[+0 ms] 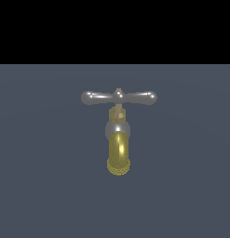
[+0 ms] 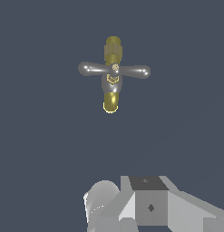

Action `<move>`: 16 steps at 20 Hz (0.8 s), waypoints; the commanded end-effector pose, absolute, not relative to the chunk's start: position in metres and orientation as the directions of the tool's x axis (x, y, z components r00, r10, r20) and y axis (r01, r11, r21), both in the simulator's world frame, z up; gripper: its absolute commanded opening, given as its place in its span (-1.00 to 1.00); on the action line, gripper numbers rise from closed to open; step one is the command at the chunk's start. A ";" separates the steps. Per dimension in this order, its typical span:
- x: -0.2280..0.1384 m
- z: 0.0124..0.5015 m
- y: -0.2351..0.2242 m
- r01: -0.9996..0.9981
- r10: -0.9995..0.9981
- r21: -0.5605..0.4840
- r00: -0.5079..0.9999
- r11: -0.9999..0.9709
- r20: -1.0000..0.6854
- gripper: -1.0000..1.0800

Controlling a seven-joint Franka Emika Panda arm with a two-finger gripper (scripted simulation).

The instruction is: Turn on the faucet by rotating a designated handle.

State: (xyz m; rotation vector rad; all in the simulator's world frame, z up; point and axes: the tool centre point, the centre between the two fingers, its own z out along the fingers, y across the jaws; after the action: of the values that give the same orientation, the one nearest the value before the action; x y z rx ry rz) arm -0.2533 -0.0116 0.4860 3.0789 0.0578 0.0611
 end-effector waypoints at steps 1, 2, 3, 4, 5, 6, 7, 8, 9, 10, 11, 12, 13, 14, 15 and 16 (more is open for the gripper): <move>-0.253 0.481 -0.015 0.061 0.064 0.062 0.997 -0.996 0.037 -1.00; -0.252 0.479 -0.016 0.074 0.077 0.062 0.996 -0.995 0.036 -1.00; -0.252 0.476 -0.018 0.088 0.091 0.061 0.995 -0.994 0.036 -1.00; -0.251 0.473 -0.020 0.104 0.106 0.061 0.994 -0.993 0.035 -1.00; -0.251 0.470 -0.022 0.120 0.122 0.061 0.992 -0.991 0.034 -1.00; -0.250 0.467 -0.024 0.138 0.140 0.060 0.990 -0.989 0.033 -1.00; -0.249 0.463 -0.026 0.157 0.159 0.060 0.987 -0.986 0.032 -1.00; -0.248 0.459 -0.028 0.177 0.179 0.060 0.983 -0.982 0.031 -1.00; -0.247 0.455 -0.031 0.198 0.200 0.059 0.979 -0.978 0.030 -1.00; -0.246 0.451 -0.033 0.221 0.223 0.059 0.974 -0.974 0.029 -1.00; -0.245 0.446 -0.036 0.244 0.246 0.058 0.969 -0.968 0.028 -1.00; -0.244 0.442 -0.039 0.268 0.269 0.057 0.963 -0.962 0.027 -1.00; -0.242 0.437 -0.041 0.291 0.293 0.057 0.956 -0.955 0.025 -1.00; -0.241 0.432 -0.044 0.314 0.316 0.056 0.948 -0.948 0.024 -1.00; -0.239 0.428 -0.047 0.337 0.339 0.056 0.941 -0.940 0.023 -1.00; -0.238 0.423 -0.049 0.360 0.362 0.055 0.932 -0.931 0.022 -1.00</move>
State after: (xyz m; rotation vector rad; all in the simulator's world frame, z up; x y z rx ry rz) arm -0.2400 -0.0454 0.4302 3.0477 0.5099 0.0504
